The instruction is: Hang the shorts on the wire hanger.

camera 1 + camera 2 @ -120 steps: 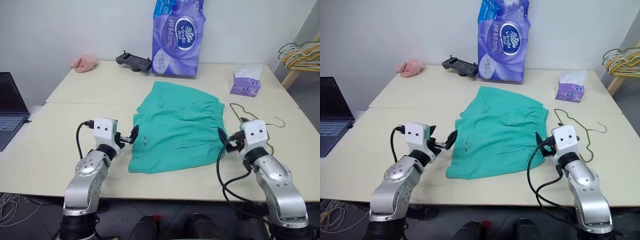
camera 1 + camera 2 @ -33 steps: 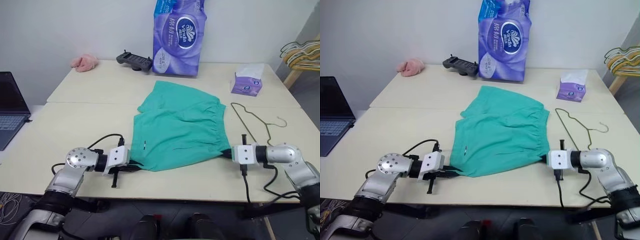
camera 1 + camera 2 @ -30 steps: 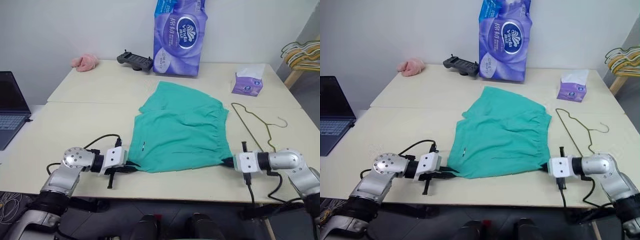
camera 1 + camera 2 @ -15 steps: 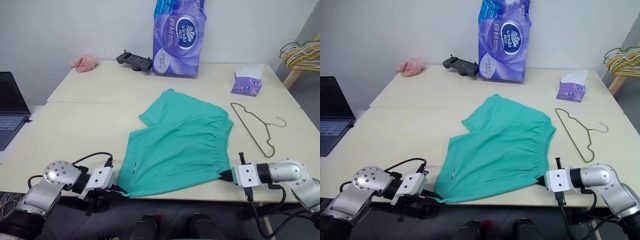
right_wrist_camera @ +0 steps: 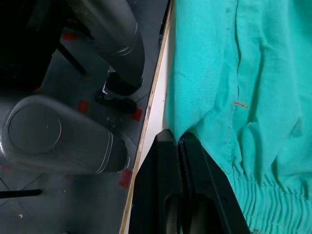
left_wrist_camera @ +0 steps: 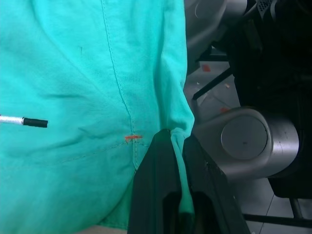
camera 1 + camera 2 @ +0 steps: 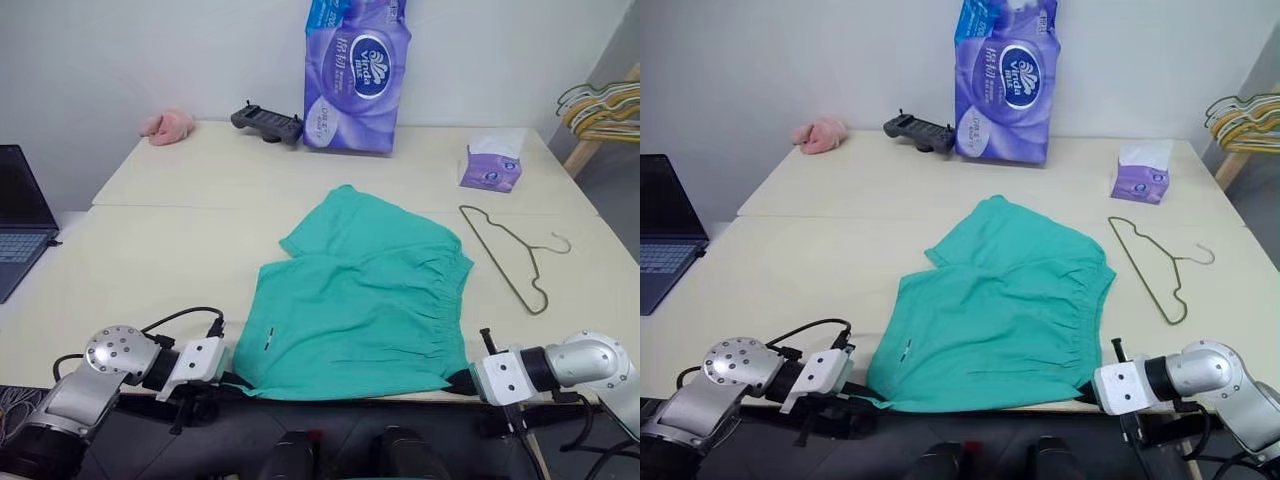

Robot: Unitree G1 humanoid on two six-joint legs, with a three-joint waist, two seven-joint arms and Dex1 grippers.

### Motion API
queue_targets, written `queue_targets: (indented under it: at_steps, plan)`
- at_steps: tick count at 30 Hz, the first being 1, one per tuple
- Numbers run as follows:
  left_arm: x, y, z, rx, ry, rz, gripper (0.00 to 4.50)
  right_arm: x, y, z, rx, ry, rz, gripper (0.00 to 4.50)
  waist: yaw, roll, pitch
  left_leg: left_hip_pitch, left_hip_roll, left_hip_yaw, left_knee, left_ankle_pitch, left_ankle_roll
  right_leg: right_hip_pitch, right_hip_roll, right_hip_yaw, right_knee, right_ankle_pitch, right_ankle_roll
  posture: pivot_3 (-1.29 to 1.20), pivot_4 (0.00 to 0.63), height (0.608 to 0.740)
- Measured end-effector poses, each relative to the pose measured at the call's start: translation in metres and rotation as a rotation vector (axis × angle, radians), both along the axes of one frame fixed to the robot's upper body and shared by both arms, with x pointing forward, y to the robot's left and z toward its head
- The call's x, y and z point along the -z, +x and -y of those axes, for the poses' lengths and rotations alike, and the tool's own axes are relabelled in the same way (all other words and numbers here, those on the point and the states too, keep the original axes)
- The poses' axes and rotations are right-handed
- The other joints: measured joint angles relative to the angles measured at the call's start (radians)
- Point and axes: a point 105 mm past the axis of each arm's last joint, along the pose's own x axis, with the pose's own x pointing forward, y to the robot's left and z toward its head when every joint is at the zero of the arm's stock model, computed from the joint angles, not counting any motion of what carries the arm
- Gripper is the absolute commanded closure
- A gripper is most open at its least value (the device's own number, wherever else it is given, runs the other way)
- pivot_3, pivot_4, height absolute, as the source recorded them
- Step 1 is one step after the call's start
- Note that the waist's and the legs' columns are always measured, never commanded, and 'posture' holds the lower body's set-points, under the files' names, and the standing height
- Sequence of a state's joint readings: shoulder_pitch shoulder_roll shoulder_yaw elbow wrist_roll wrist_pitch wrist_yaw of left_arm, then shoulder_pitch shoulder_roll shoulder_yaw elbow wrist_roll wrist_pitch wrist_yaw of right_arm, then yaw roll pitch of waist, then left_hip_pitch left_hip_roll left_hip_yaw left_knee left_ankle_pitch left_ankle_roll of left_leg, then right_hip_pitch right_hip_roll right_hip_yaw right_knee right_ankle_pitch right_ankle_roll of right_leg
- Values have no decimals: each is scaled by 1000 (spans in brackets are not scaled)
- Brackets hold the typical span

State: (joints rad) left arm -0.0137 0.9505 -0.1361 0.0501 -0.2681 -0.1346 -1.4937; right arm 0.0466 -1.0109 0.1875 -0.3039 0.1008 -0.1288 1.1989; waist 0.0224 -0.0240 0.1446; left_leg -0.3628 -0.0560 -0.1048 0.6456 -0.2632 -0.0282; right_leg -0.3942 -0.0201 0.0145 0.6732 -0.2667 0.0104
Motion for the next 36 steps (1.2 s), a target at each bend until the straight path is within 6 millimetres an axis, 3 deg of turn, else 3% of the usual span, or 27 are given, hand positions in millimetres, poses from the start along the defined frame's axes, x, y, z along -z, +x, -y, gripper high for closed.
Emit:
queue_targets:
  at_steps: [3,4,6,13,16,17,24,28,29,32,36]
  plan:
    - [0,0,0,1,0,-1,4500,-3,4,0,4,0,12,4475,0,0,0,0,0,0,0,0,0,0,0,0,0,0,0,52,104,740]
    - [0,0,0,1,0,-1,4064,-3,4,0,4,0,12,4182,1,0,0,0,0,-1,0,0,0,0,0,-1,0,0,0,50,105,740]
    - [0,0,0,1,1,-10,3619,-2,3,0,12,0,-4,3876,1,0,0,0,0,-1,0,0,0,0,0,-1,0,0,0,47,107,740]
    - [-3,0,-6,1,23,-48,1609,-3,-19,4,29,1,-155,1548,1,0,0,-1,0,-1,0,0,0,0,0,-1,-1,0,0,33,106,740]
    - [-11,2,-17,0,82,-102,754,-18,-29,5,53,4,-234,548,1,1,1,0,0,-1,0,0,0,0,0,-2,0,0,0,22,102,740]
    - [-16,4,-20,-14,96,-121,707,-26,-29,4,72,16,-249,209,0,1,1,0,0,-1,0,0,0,0,0,-2,0,0,0,17,101,740]
    - [-72,41,3,-83,-24,-118,707,-80,-15,-20,213,208,-271,209,-6,-2,3,-3,0,-2,0,0,0,0,0,-3,-3,0,0,-16,96,740]
    - [-103,69,34,-105,-192,-13,707,-92,10,-26,370,349,-222,209,-9,-2,2,-3,0,-4,0,0,0,3,0,-4,-9,2,3,-29,88,740]
    - [-116,86,51,-142,-296,74,707,-91,24,-22,456,391,-186,209,-4,-3,2,-3,-1,-5,1,0,1,5,0,-4,-11,3,5,-29,88,740]
    - [-129,108,81,-218,-443,186,707,-87,60,-1,684,447,-54,209,-3,-5,0,-4,-2,-2,2,-1,1,5,-1,0,-13,5,8,-47,81,740]
    - [-123,114,119,-265,-572,206,707,-61,94,42,1024,463,30,209,-7,-5,-2,-3,-2,1,2,0,0,4,-1,3,-13,8,3,-72,68,740]
